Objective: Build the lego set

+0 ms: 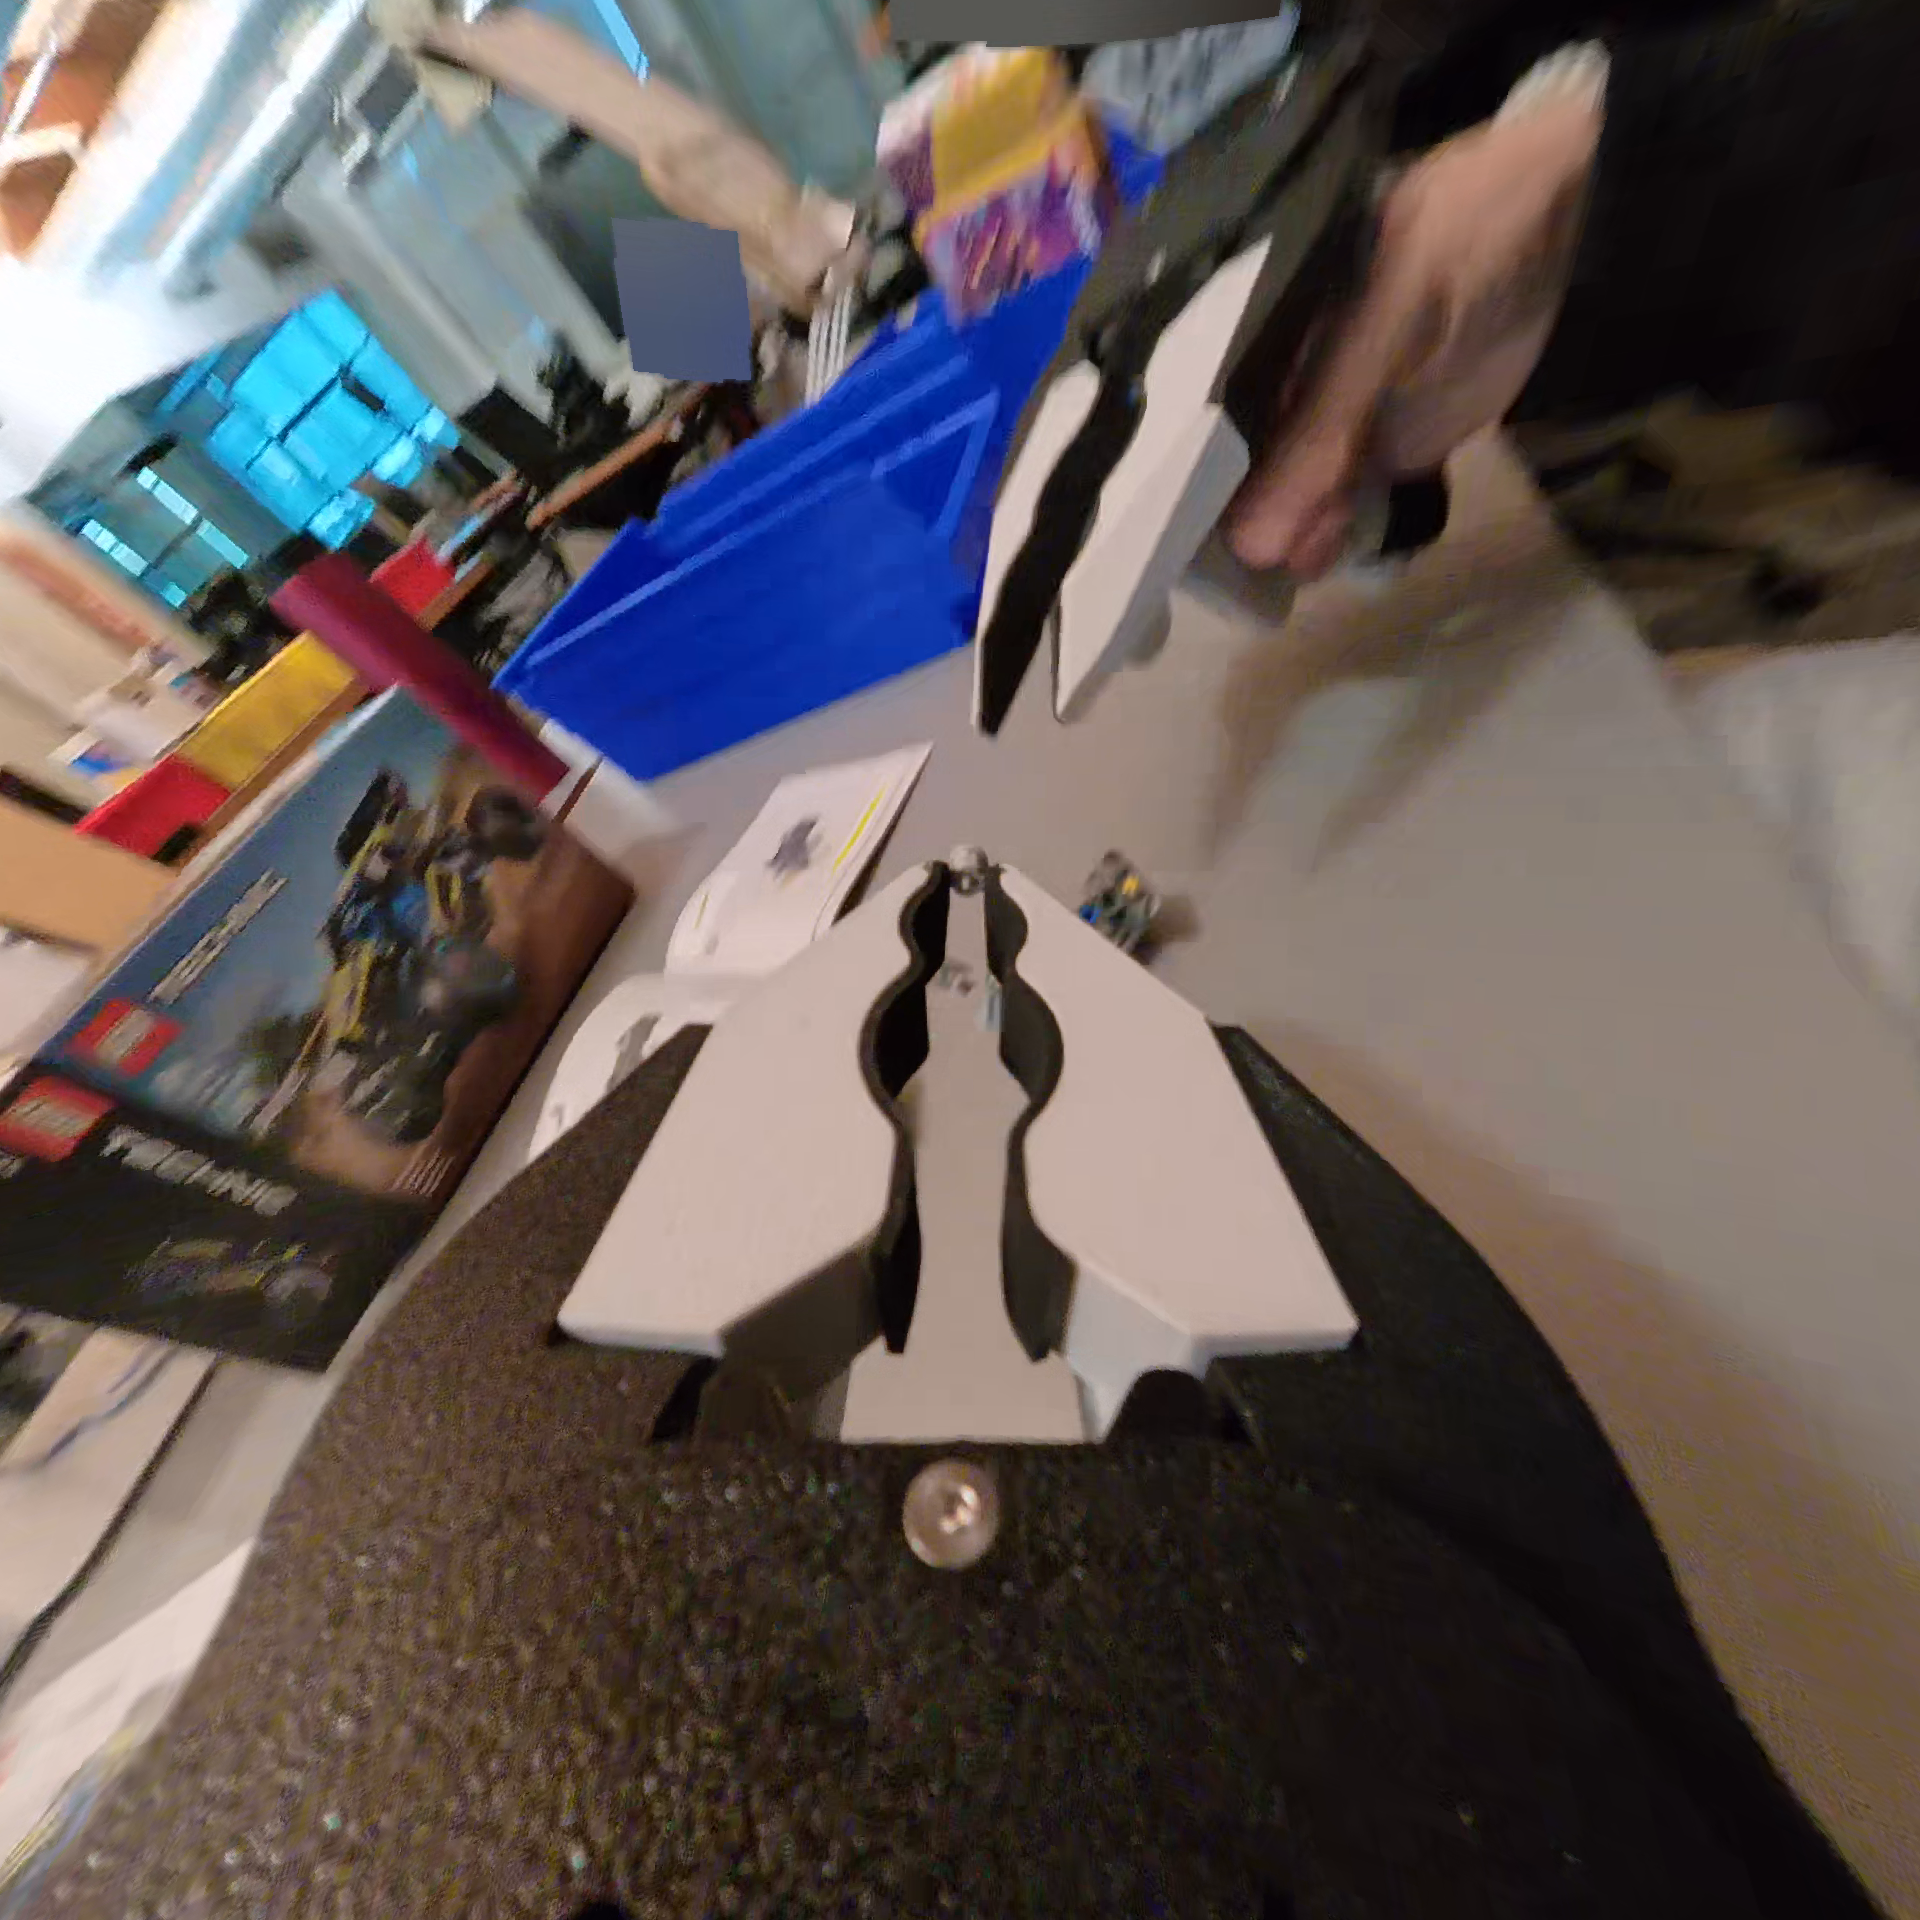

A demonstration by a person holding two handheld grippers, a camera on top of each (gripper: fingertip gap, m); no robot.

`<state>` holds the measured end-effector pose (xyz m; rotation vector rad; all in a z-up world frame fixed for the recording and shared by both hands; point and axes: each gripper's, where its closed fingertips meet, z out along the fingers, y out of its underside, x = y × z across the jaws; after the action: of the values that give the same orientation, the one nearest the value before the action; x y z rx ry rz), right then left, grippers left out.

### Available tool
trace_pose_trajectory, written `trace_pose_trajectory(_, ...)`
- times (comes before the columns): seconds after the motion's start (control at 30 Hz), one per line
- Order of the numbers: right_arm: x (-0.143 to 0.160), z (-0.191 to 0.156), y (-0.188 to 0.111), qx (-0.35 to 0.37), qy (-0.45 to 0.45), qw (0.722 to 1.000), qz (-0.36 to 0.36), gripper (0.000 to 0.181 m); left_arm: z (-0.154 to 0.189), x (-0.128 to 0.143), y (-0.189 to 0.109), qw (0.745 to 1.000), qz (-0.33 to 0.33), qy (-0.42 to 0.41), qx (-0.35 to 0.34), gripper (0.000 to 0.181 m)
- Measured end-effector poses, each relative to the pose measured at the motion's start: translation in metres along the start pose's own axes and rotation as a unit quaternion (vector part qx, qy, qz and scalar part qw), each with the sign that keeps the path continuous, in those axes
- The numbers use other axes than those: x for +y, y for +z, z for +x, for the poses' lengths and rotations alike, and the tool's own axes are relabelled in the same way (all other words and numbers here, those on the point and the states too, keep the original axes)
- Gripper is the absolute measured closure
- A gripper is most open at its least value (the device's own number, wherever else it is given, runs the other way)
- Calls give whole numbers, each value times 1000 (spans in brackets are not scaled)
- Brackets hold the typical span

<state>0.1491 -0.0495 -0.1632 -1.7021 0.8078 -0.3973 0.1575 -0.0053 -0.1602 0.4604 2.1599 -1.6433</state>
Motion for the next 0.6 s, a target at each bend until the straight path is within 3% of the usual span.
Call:
trace_pose_trajectory(0.1, 14, 21, 14, 24, -5, 998, -61, 153, 6, 18, 11, 998, -62, 8, -4, 178)
trace_pose_trajectory(0.23, 37, 18, 35, -48, 96, 984, -140, 149, 8, 31, 21, 993, -111, 44, -18, 177)
trace_pose_trajectory(0.47, 51, 19, 43, -59, 106, 978, -171, 148, 6, 41, 25, 984, -144, 95, -33, 177)
trace_pose_trajectory(0.6, 42, 19, 34, -78, 108, 978, -160, 160, 7, 41, 25, 984, -142, 103, -33, 178)
